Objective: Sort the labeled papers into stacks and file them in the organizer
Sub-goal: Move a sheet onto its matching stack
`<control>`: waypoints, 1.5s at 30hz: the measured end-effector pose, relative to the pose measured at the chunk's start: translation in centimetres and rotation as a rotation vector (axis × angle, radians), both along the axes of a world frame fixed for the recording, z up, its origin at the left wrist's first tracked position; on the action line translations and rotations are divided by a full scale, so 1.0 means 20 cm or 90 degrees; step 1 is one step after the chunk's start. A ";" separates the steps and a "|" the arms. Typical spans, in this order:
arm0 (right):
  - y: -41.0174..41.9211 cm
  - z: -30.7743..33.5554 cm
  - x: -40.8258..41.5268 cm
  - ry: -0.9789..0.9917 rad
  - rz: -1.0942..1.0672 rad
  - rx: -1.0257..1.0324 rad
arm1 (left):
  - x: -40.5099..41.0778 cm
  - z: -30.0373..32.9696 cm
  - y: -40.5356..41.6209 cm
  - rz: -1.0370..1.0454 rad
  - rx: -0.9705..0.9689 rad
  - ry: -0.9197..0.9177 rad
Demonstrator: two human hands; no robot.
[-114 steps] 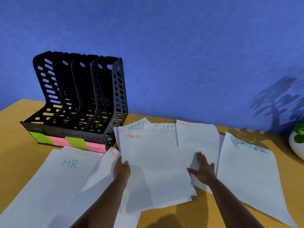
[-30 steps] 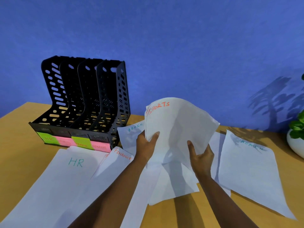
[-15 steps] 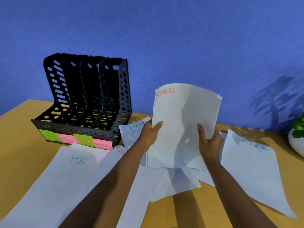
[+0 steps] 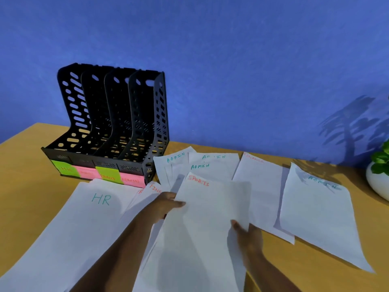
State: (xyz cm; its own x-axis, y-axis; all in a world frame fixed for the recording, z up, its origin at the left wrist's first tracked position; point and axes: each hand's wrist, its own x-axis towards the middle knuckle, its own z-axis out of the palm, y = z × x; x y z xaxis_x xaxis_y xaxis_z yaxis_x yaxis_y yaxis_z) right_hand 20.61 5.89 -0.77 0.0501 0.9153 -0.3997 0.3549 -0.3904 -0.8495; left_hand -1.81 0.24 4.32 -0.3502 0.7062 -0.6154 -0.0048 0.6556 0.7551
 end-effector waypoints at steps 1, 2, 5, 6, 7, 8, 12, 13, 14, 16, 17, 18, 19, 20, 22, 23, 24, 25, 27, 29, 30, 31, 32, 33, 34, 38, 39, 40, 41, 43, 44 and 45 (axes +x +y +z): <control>-0.03 -0.01 -0.02 -0.012 0.018 -0.004 | -0.01 -0.04 -0.02 0.019 0.003 0.017; -0.04 0.00 -0.04 -0.029 0.048 -0.002 | -0.02 -0.08 -0.04 0.044 0.012 0.022; -0.04 0.02 -0.04 -0.119 0.099 0.101 | -0.07 -0.17 -0.09 0.139 0.039 0.024; -0.03 0.03 -0.03 -0.143 0.085 0.148 | -0.09 -0.20 -0.10 0.165 0.041 0.031; -0.01 0.03 -0.01 -0.172 0.063 0.187 | -0.11 -0.22 -0.10 0.190 0.037 0.042; 0.00 0.03 0.00 -0.215 0.041 0.195 | -0.13 -0.25 -0.11 0.213 0.033 0.048; 0.07 0.01 0.03 -0.299 0.008 0.070 | -0.15 -0.29 -0.14 0.316 0.025 0.076; 0.08 0.01 0.03 -0.276 0.014 0.068 | -0.14 -0.30 -0.14 0.336 0.026 0.102; 0.10 0.00 0.03 -0.245 0.018 0.068 | -0.13 -0.30 -0.14 0.346 0.029 0.131; 0.13 0.00 0.01 -0.170 0.000 0.046 | -0.10 -0.30 -0.14 0.332 0.015 0.192; 0.14 0.00 -0.01 -0.127 -0.022 0.027 | -0.09 -0.30 -0.14 0.322 0.010 0.214; 0.15 0.01 -0.02 -0.083 -0.046 0.006 | -0.09 -0.30 -0.14 0.314 0.009 0.226; 0.15 0.01 -0.04 -0.036 -0.073 -0.011 | -0.08 -0.29 -0.14 0.308 0.007 0.237; 0.15 0.01 -0.06 0.009 -0.103 -0.027 | -0.08 -0.29 -0.14 0.303 0.007 0.247; 0.14 0.01 -0.10 0.079 -0.158 -0.048 | -0.08 -0.29 -0.15 0.298 0.010 0.266; 0.13 0.00 -0.12 0.098 -0.179 -0.051 | -0.08 -0.29 -0.15 0.293 0.011 0.271; 0.13 0.01 -0.14 0.104 -0.191 -0.047 | -0.07 -0.29 -0.16 0.289 0.016 0.269; 0.12 0.01 -0.15 0.097 -0.190 -0.033 | -0.07 -0.29 -0.16 0.282 0.022 0.264; 0.13 0.02 -0.17 0.055 -0.152 0.037 | -0.07 -0.29 -0.17 0.262 0.029 0.265; 0.16 0.06 -0.18 0.004 -0.088 0.148 | -0.06 -0.29 -0.18 0.246 0.031 0.269; 0.18 0.10 -0.18 -0.014 -0.061 0.205 | -0.07 -0.29 -0.18 0.242 0.032 0.274; 0.20 0.15 -0.18 -0.024 -0.043 0.261 | -0.07 -0.29 -0.18 0.239 0.031 0.277; 0.22 0.20 -0.18 -0.031 -0.035 0.313 | -0.07 -0.29 -0.18 0.236 0.030 0.282; 0.25 0.25 -0.18 -0.040 -0.036 0.361 | -0.07 -0.29 -0.18 0.232 0.026 0.288; 0.28 0.29 -0.18 -0.054 -0.043 0.402 | -0.07 -0.29 -0.18 0.229 0.023 0.296; 0.38 0.46 -0.14 -0.044 -0.093 0.514 | -0.05 -0.30 -0.17 0.225 0.000 0.365; 0.40 0.49 -0.13 -0.034 -0.112 0.532 | -0.05 -0.30 -0.16 0.224 -0.019 0.405; 0.41 0.52 -0.12 -0.027 -0.131 0.544 | -0.04 -0.30 -0.16 0.223 -0.036 0.449; 0.43 0.54 -0.10 -0.012 -0.148 0.550 | -0.02 -0.29 -0.16 0.230 -0.047 0.489; 0.45 0.58 -0.08 0.026 -0.183 0.548 | 0.00 -0.28 -0.15 0.257 -0.040 0.541; 0.47 0.58 -0.06 0.035 -0.201 0.543 | 0.00 -0.27 -0.14 0.269 -0.026 0.555; 0.48 0.59 -0.04 0.040 -0.216 0.531 | 0.00 -0.26 -0.13 0.283 -0.011 0.562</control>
State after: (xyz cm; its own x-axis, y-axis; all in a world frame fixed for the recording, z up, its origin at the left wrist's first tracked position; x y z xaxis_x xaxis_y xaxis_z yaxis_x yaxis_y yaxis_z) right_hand 19.86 15.43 11.07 0.3710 0.8488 0.3766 0.2758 0.2866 -0.9175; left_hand -1.77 -2.28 -0.91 -0.9197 0.3923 -0.0150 0.3066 0.7415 0.5968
